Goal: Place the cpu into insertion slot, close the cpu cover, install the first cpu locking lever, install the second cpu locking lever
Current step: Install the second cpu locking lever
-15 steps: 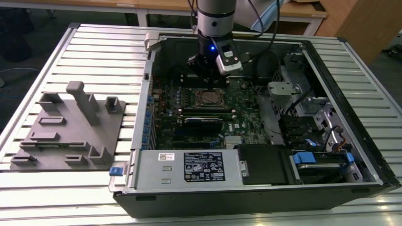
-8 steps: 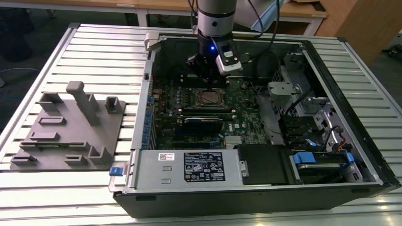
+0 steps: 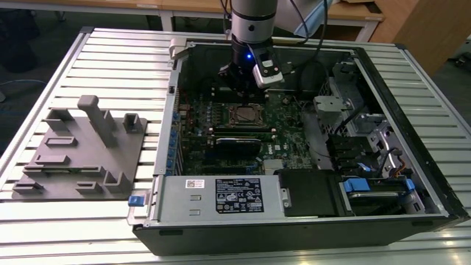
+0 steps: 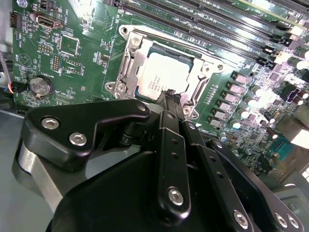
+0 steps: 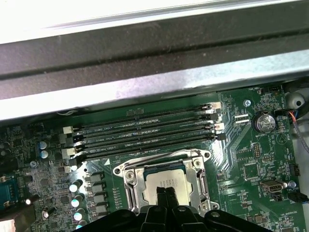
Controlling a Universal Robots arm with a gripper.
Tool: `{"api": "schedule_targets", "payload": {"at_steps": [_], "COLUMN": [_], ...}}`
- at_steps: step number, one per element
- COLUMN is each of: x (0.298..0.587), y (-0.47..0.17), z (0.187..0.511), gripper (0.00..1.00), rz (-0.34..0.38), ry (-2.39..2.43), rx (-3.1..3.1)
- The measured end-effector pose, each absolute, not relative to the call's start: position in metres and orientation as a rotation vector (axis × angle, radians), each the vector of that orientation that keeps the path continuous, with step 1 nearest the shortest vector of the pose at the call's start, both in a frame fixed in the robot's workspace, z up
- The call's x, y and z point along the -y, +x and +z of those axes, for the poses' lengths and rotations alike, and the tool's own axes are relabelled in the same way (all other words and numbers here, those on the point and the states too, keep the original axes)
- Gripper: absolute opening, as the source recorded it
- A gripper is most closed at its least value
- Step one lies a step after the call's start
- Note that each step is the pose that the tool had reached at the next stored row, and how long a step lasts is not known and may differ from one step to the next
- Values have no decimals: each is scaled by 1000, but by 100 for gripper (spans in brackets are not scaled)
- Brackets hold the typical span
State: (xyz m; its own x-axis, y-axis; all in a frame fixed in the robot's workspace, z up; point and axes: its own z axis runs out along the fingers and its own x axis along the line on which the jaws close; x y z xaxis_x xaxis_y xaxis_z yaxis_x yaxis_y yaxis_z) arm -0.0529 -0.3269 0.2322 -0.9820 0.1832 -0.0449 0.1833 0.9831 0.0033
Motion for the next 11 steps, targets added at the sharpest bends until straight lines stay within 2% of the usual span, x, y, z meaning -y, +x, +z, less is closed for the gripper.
{"api": "schedule_targets", "payload": {"at_steps": [11], "x": [333], "y": [-52], "z": [232], "gripper": [10], "rz": [2], "ry": [285], "rx": [-3084]}}
